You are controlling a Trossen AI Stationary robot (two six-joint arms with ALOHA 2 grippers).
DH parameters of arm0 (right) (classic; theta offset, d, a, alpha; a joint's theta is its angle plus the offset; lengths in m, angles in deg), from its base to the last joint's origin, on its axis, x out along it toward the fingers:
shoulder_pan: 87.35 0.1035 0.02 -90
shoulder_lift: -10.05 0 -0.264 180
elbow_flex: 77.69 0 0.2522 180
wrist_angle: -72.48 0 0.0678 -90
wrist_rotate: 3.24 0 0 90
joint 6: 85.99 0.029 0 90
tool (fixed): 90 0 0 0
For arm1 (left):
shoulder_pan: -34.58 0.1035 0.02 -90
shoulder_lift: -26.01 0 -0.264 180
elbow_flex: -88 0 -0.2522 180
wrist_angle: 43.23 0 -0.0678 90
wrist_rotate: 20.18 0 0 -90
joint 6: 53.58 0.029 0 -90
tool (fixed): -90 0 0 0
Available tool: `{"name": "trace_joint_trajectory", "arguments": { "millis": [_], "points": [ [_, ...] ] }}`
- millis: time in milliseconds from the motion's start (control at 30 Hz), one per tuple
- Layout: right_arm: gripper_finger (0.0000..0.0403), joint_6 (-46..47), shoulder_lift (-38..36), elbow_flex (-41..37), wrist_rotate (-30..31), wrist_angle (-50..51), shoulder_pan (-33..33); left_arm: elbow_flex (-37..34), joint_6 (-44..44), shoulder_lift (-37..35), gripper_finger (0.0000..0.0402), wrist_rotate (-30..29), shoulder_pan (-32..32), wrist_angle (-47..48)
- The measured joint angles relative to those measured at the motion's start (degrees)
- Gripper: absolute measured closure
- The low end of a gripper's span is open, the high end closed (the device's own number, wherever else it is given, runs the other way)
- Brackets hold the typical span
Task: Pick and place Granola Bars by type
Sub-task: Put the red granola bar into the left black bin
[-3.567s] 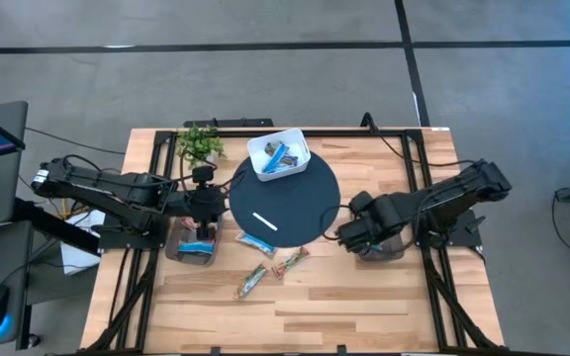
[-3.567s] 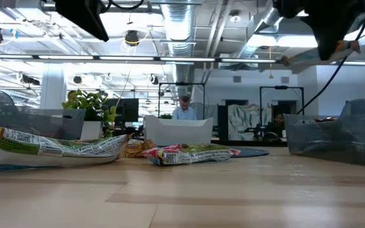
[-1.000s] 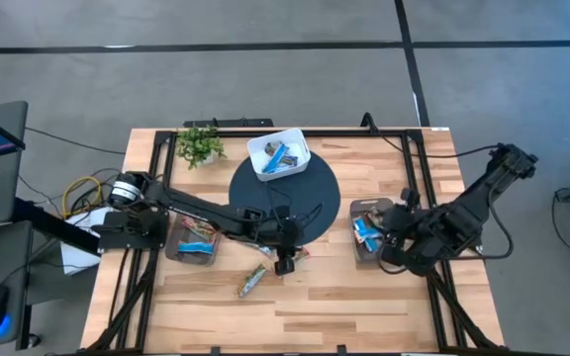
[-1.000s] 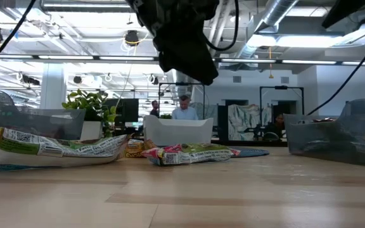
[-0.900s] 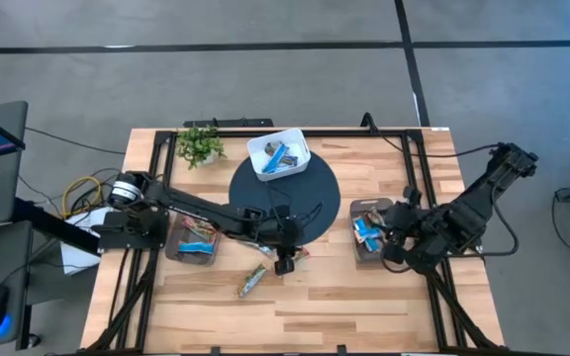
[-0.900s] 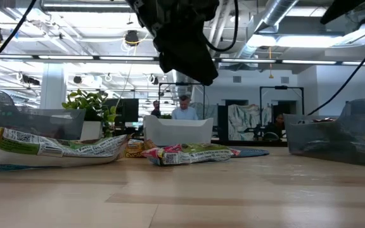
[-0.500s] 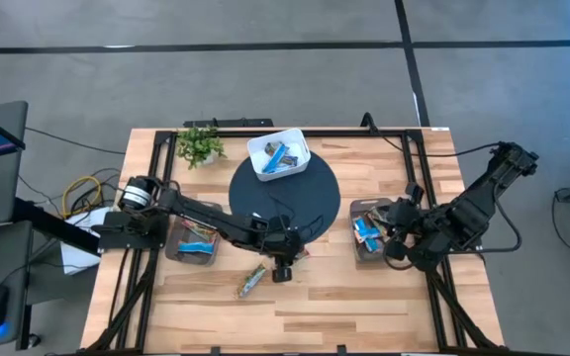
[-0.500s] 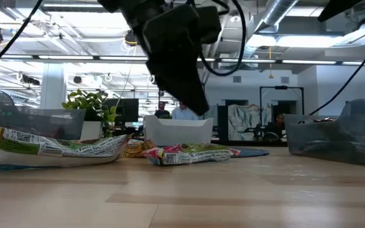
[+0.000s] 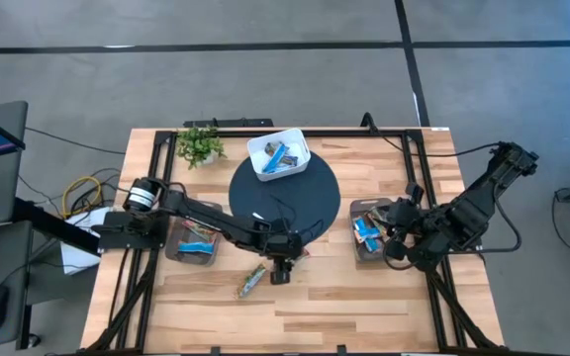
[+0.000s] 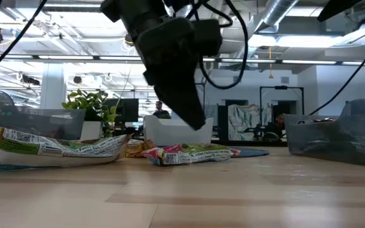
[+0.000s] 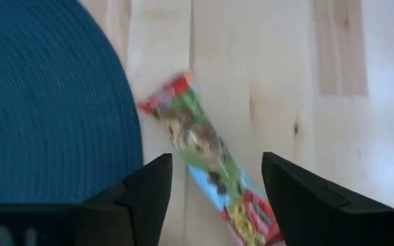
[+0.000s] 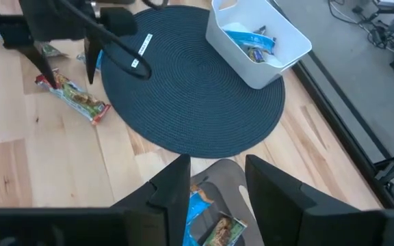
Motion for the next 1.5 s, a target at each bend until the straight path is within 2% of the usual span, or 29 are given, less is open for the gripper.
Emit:
{"name": "trace_joint_trajectory", "arguments": {
  "millis": [333,633,1200,1500],
  "points": [
    [0.0270,0.5,0.0,0.0,0.0,-0.4,0.0,0.0,-1.7,3.6,0.0160,2.7,-1.1,0.0],
    [0.0270,0.4,0.0,0.0,0.0,-0.9,0.0,0.1,-2.8,3.8,0.0166,-2.1,-1.2,2.0],
    [0.0271,0.4,0.0,0.0,0.3,-0.9,-0.1,0.1,-1.6,3.8,0.0269,-3.5,-1.3,2.1],
    [0.0271,0.5,0.0,0.0,0.3,-0.9,-0.1,0.2,-1.6,3.7,0.0339,-3.0,-1.2,2.0]
  ]
}}
